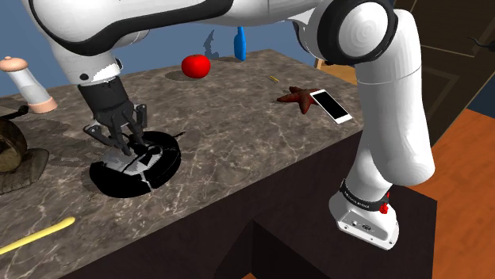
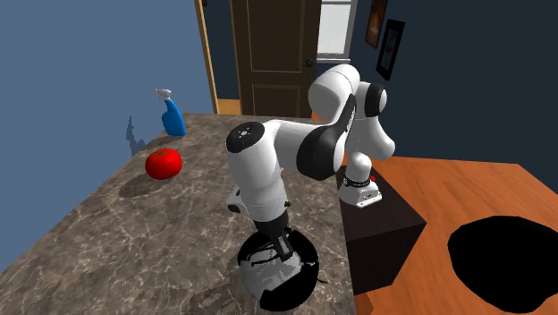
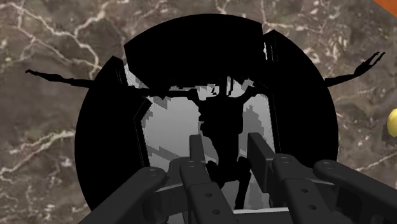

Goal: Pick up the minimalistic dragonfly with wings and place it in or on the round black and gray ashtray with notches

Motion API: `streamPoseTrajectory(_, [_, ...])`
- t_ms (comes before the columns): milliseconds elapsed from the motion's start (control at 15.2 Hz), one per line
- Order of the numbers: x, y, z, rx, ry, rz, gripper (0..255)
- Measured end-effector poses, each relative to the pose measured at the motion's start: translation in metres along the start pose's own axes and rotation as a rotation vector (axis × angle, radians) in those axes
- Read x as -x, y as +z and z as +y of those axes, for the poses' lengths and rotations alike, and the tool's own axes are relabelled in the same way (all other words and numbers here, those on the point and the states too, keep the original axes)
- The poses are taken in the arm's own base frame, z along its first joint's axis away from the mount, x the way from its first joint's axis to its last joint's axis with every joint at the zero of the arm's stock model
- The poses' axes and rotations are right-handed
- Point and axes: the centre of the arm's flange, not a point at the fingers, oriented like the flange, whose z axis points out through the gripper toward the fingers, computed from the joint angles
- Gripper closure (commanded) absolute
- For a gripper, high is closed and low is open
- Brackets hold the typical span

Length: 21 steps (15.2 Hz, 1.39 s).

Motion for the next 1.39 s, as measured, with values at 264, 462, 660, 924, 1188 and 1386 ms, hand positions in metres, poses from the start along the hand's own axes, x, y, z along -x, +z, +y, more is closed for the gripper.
streamPoseTrajectory(264, [0.0, 0.0, 0.0, 0.0, 0.0, 0.0, 0])
streamPoseTrajectory(462, [0.0, 0.0, 0.0, 0.0, 0.0, 0.0, 0])
streamPoseTrajectory(660, [0.0, 0.0, 0.0, 0.0, 0.0, 0.0, 0])
streamPoseTrajectory(924, [0.0, -0.039, -0.001, -0.001, 0.0, 0.002, 0])
streamPoseTrajectory(1188, [0.0, -0.049, 0.0, 0.0, 0.0, 0.001, 0])
streamPoseTrajectory(1386, [0.0, -0.049, 0.0, 0.0, 0.0, 0.0, 0])
